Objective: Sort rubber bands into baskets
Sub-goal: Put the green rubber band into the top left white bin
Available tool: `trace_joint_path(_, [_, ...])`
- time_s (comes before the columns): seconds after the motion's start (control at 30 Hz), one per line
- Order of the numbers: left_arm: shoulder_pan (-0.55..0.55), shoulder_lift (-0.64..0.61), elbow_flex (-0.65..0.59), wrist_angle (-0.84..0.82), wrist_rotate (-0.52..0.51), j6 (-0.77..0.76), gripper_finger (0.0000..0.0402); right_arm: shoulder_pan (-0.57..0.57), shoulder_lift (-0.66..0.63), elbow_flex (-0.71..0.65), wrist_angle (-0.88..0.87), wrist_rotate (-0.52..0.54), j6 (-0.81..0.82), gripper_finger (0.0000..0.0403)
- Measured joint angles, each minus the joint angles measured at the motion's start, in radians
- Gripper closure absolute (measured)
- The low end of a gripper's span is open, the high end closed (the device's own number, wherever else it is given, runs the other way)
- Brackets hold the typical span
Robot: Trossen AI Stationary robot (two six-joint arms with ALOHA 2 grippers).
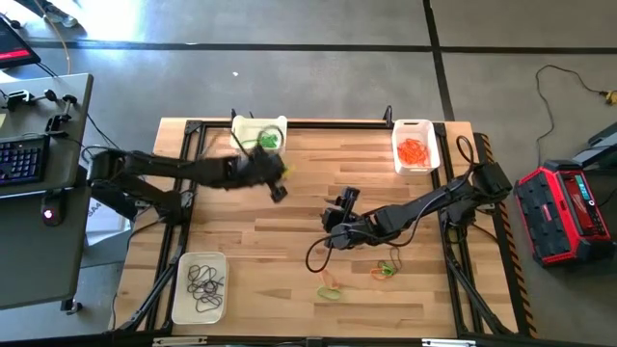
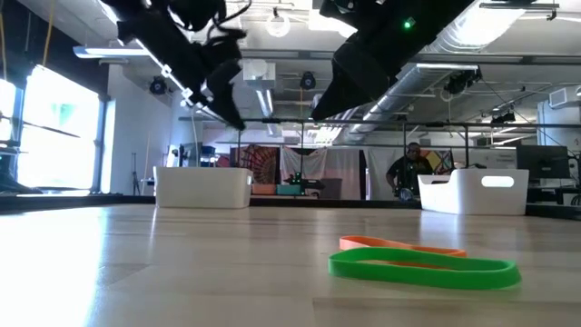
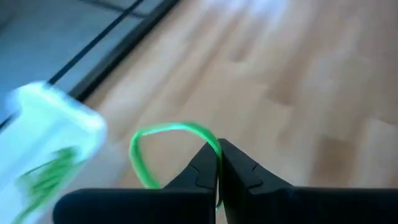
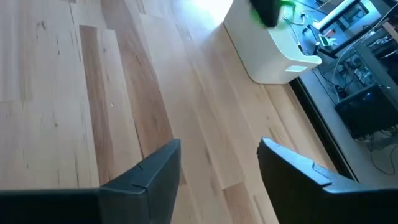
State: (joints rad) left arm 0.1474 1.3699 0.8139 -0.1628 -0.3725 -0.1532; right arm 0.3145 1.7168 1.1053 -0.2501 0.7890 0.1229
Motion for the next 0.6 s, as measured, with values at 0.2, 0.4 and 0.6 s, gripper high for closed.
trace_joint_path(0.2, [0.205, -0.034, 0.000, -0.076, 0.002, 0.067, 0.0401, -0.001, 0.000, 0.000, -0.012, 0.000, -0.008, 0.0199])
trace_joint_path(0.4, [0.427, -0.024, -0.001, -0.085, 0.167, 0.114, 0.0401, -0.007, 0.000, 0.000, -0.015, 0.001, -0.008, 0.0199])
trace_joint_path(0.6, [0.562, -0.024, -0.001, -0.078, 0.298, 0.148, 0.0401, -0.019, 0.000, 0.000, -0.015, 0.001, -0.008, 0.0199])
